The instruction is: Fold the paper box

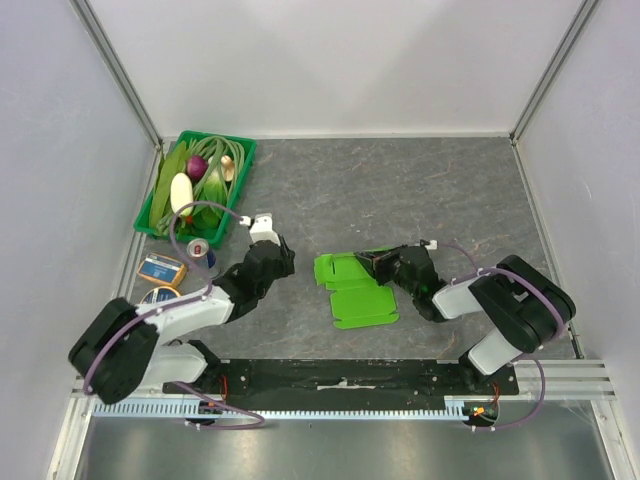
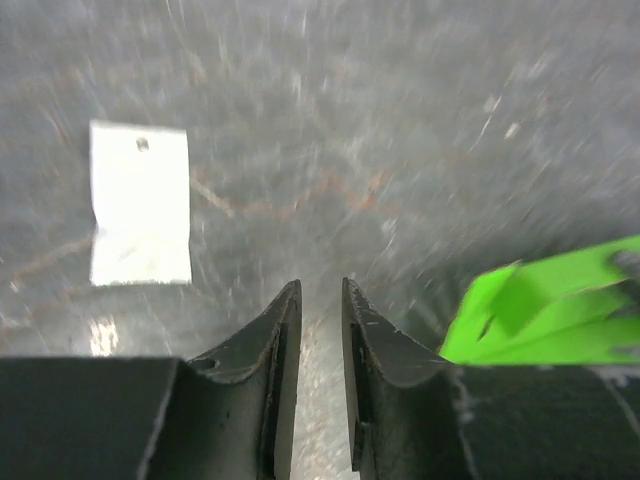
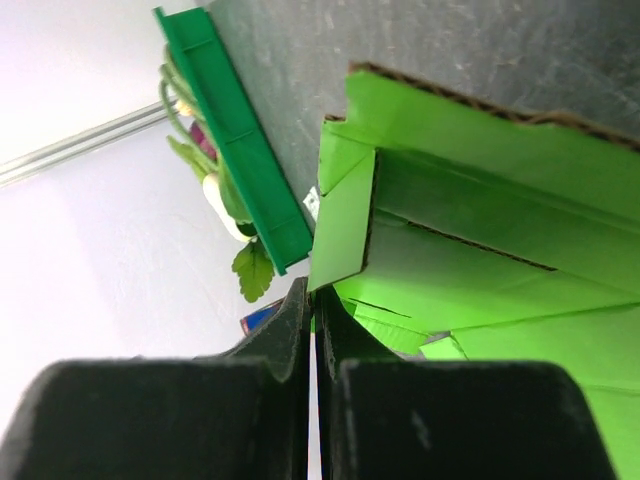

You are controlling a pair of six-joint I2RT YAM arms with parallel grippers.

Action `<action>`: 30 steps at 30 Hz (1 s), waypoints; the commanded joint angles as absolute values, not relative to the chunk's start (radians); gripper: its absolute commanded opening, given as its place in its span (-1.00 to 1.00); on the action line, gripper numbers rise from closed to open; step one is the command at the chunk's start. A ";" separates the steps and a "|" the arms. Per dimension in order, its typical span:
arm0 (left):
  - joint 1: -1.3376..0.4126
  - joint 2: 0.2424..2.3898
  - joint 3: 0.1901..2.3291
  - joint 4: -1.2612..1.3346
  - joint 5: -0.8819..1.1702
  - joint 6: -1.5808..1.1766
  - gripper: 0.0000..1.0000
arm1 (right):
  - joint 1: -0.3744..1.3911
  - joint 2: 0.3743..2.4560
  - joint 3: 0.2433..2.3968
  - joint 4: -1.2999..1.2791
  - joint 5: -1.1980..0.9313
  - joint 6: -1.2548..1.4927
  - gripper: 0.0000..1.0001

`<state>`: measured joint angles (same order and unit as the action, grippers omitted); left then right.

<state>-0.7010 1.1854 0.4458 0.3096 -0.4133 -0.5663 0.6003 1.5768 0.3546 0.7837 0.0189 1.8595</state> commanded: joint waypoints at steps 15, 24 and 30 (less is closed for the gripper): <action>-0.698 1.558 0.657 0.414 -0.148 -0.532 -0.51 | 0.589 1.672 0.350 1.230 0.026 1.664 -1.00; -0.744 1.597 0.612 0.482 -0.140 -0.554 -0.59 | 0.597 1.784 0.264 1.473 0.048 1.569 -1.00; -0.779 1.632 0.578 0.549 -0.149 -0.546 -0.60 | 0.603 1.859 0.175 1.604 0.049 1.536 -1.00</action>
<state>-0.7559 1.6131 0.6086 0.4450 -0.1463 -0.5686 0.5930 1.8160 0.2329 1.3296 0.0246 1.6180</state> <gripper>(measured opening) 0.204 0.010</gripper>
